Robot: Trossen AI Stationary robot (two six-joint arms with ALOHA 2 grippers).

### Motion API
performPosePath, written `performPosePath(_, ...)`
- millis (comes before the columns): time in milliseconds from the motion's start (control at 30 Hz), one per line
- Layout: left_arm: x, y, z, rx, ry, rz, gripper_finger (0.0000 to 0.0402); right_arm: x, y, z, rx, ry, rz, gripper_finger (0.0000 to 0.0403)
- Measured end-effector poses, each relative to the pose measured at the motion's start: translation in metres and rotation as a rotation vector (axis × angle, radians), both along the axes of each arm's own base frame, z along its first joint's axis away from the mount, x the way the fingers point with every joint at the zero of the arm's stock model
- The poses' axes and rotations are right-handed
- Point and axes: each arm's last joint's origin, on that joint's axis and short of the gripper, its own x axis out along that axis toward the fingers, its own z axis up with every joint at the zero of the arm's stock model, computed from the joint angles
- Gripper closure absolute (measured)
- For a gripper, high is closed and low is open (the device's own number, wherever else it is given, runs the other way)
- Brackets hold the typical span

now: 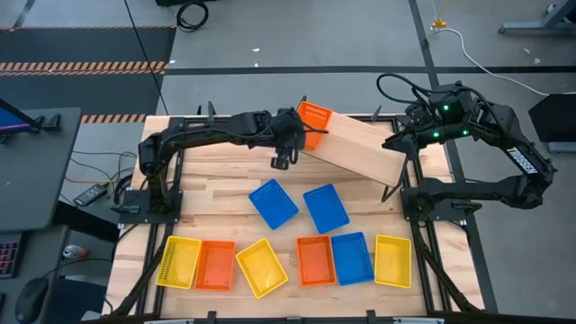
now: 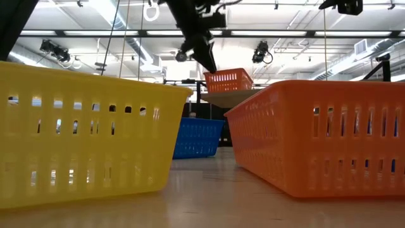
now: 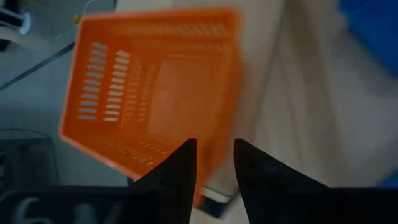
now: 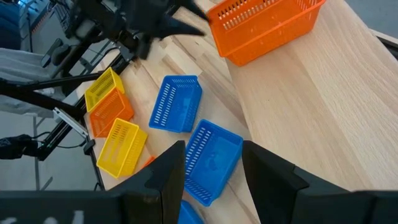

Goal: Stack baskets on shelf by color
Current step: Put the left blue basket on the shelf

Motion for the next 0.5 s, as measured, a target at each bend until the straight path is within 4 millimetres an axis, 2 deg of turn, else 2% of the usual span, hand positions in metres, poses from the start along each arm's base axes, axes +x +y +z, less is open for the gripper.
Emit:
performPosePath(133,-0.003,-0.024,0.02,-0.067,-0.038,0.04,0.0288,-0.001,0.001,0.0,0.003,-0.01,0.016,0.0238)
performPosePath(333,-0.008,-0.065,0.056,-0.257,-0.158,0.199,0.0287,-0.002,0.003,0.001,0.011,-0.03,0.048,0.0238)
performPosePath(500,-0.014,-0.094,0.054,-0.428,-0.167,0.378,0.0281,-0.002,0.004,0.002,0.011,-0.037,0.087,0.0238)
